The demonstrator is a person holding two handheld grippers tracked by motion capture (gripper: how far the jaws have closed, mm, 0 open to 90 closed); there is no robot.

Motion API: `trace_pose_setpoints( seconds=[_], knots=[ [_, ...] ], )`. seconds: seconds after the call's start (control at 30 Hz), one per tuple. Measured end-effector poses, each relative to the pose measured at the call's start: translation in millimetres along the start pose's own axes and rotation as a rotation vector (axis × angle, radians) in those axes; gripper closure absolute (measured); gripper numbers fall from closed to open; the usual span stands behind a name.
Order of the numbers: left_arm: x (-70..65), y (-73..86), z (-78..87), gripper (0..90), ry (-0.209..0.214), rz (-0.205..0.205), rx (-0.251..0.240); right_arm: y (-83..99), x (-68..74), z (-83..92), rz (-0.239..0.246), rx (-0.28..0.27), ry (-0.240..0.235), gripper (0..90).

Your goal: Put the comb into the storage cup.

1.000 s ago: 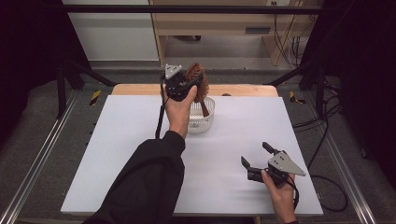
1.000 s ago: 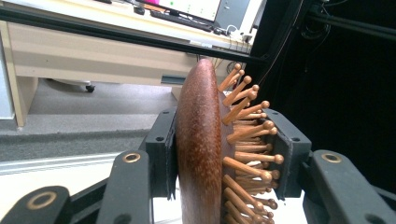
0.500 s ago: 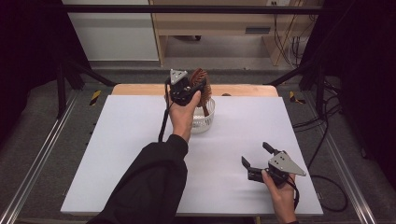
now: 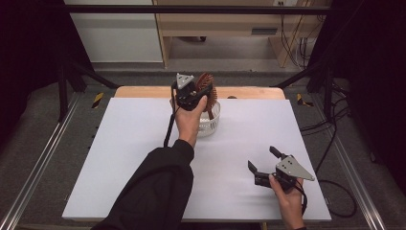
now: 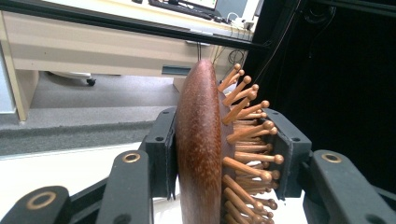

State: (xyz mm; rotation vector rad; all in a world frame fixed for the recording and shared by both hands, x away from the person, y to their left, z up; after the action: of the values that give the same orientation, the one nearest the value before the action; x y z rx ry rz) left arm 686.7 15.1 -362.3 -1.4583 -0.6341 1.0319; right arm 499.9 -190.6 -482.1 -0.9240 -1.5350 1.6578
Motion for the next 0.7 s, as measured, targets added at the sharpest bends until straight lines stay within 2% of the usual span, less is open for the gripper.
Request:
trace_pose_setpoints(
  seconds=[0.7],
  knots=[
    [5.9,3.7,-0.1,51.1,0.001,0.015,-0.011,1.3,-0.2,0.3,-0.011,0.008,-0.002,5.5]
  ],
)
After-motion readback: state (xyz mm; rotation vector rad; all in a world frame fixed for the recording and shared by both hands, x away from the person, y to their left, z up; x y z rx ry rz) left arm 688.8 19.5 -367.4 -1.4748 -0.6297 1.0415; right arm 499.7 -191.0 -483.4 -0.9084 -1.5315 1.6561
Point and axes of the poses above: each handheld gripper's, and its own axes: z roughly backward along the jaws, y roughly out of its underside, x roughly to its left, the point moved 9 cm from there along -z, roughly forward along the jaws, and after that the axes turned 7 degrees about -x, right-handed, at the moved point
